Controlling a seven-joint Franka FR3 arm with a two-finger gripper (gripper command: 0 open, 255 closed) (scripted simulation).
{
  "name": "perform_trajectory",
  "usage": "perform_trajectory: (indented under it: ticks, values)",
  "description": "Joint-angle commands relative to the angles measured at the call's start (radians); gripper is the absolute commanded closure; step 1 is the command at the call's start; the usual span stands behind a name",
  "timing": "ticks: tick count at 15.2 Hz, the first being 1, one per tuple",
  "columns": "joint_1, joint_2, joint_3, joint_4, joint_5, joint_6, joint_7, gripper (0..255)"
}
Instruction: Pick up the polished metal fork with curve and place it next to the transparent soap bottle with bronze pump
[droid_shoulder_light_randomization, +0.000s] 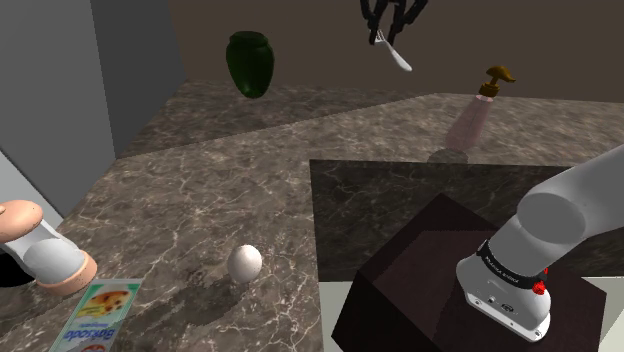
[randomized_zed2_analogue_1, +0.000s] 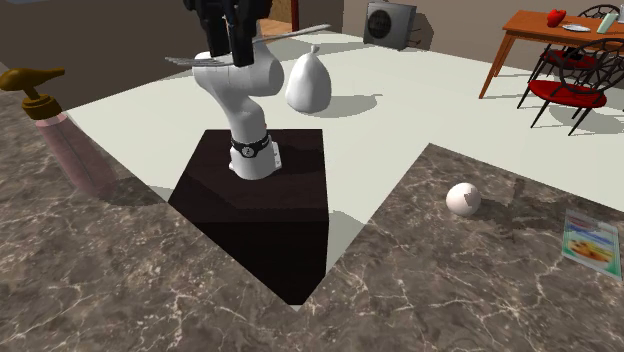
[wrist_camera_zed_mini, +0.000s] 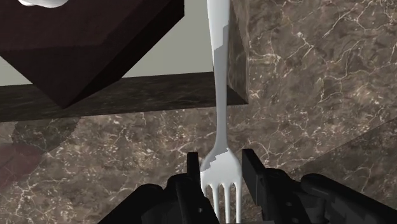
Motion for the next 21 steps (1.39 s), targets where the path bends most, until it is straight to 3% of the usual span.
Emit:
perform_trajectory:
  ticks: [1, 11, 21]
  values:
    - [-0.015, -0.018, -0.044, -0.017, -0.004, -0.003, -0.061, 255]
    - [-0.085, -0.041, -0.23, -0.061, -0.05, 0.006, -0.315, 255]
    - [-0.162, 0.043, -0.397, 0.009, -0.098, 0.017, -0.554, 255]
